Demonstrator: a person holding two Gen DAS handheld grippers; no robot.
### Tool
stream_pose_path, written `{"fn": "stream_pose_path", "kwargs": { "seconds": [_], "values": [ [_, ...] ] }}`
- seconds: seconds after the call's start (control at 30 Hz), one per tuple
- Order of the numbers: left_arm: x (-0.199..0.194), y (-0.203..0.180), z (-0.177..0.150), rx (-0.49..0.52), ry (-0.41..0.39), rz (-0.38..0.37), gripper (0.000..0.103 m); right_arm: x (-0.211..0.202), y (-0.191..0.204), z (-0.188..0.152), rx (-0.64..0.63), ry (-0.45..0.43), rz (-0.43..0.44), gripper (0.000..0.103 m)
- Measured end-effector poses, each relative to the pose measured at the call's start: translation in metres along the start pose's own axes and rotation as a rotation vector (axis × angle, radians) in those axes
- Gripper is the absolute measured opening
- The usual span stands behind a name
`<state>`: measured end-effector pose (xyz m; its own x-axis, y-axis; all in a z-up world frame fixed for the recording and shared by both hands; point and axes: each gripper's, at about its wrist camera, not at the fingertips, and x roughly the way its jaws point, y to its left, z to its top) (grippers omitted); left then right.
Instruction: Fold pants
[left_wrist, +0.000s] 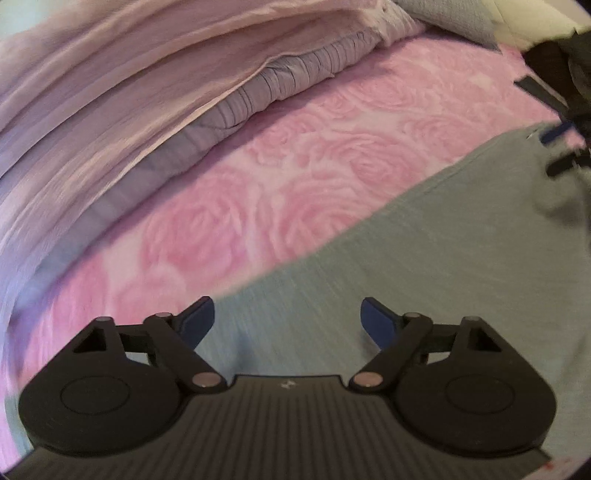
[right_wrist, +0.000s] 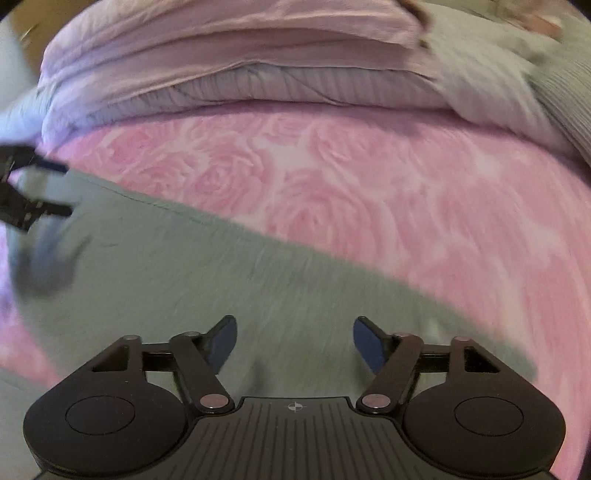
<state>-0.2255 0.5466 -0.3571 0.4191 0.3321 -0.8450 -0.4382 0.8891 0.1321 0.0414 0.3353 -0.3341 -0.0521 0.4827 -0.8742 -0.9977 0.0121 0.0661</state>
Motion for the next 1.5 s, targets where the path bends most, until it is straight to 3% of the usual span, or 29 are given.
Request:
{"fn": "stream_pose_path", "kwargs": {
  "seconds": [0.03, 0.13, 0.23, 0.4, 0.43, 0.5, 0.53, 0.57, 0.6, 0.63, 0.7, 0.9, 0.97, 1.07, 1.13, 1.23, 1.3, 1.37, 1.43, 1.5],
  "values": [
    [0.01, 0.004, 0.005, 0.021, 0.003, -0.015, 0.073, 0.012, -0.006, 0.009, -0.023, 0.004, 0.007, 0.063],
    [0.034, 0.014, 0.013, 0.07, 0.017, -0.057, 0.073, 0.041, -0.021, 0.028, -0.08, 0.024, 0.03, 0.062],
    [0.057, 0.025, 0.017, 0.103, 0.083, -0.105, 0.073, 0.065, -0.034, 0.039, -0.119, 0.072, 0.066, 0.061],
    [0.069, 0.033, 0.011, 0.148, 0.118, -0.162, 0.078, 0.087, -0.051, 0.045, -0.096, 0.127, 0.128, 0.061],
    [0.07, 0.03, 0.011, 0.168, 0.12, -0.16, 0.078, 0.087, -0.053, 0.045, -0.093, 0.126, 0.138, 0.056],
    [0.069, 0.024, 0.012, 0.204, 0.115, -0.168, 0.065, 0.081, -0.049, 0.043, -0.116, 0.119, 0.158, 0.031],
    [0.066, 0.021, 0.012, 0.221, 0.107, -0.174, 0.047, 0.077, -0.044, 0.042, -0.129, 0.117, 0.158, 0.018],
    [0.062, 0.015, 0.011, 0.241, 0.098, -0.177, 0.031, 0.072, -0.035, 0.04, -0.165, 0.111, 0.136, 0.011],
    [0.056, 0.007, 0.009, 0.264, 0.09, -0.149, 0.021, 0.066, -0.025, 0.035, -0.214, 0.095, 0.111, 0.01],
    [0.05, -0.001, 0.005, 0.288, 0.086, -0.117, 0.007, 0.06, -0.017, 0.03, -0.243, 0.076, 0.082, 0.009],
    [0.026, -0.013, -0.009, 0.303, 0.043, -0.053, 0.006, 0.036, -0.003, 0.016, -0.266, 0.003, 0.026, 0.009],
    [-0.108, -0.058, -0.069, 0.048, -0.142, 0.112, 0.006, -0.088, 0.072, -0.068, -0.455, -0.238, -0.171, 0.009],
    [-0.15, -0.08, -0.096, -0.044, -0.147, 0.133, 0.006, -0.126, 0.1, -0.106, -0.465, -0.26, -0.185, 0.008],
    [-0.195, -0.123, -0.151, -0.151, -0.087, 0.133, 0.006, -0.162, 0.131, -0.164, -0.445, -0.204, -0.164, 0.008],
    [-0.205, -0.151, -0.184, -0.217, -0.019, 0.087, 0.006, -0.166, 0.144, -0.196, -0.382, -0.12, -0.156, 0.009],
    [-0.204, -0.185, -0.224, -0.313, 0.14, 0.02, 0.008, -0.157, 0.149, -0.239, -0.214, 0.053, -0.137, 0.024],
    [-0.207, -0.196, -0.24, -0.359, 0.199, -0.012, 0.009, -0.15, 0.136, -0.257, -0.037, 0.143, -0.104, 0.033],
    [-0.219, -0.194, -0.245, -0.403, 0.182, 0.004, 0.013, -0.157, 0.112, -0.263, 0.167, 0.11, -0.113, 0.041],
    [-0.231, -0.183, -0.244, -0.452, 0.143, 0.021, 0.022, -0.17, 0.073, -0.265, 0.436, 0.017, -0.116, 0.045],
    [-0.24, -0.166, -0.24, -0.477, 0.093, 0.071, 0.023, -0.181, 0.031, -0.272, 0.69, -0.086, -0.123, 0.045]
  ]
}}
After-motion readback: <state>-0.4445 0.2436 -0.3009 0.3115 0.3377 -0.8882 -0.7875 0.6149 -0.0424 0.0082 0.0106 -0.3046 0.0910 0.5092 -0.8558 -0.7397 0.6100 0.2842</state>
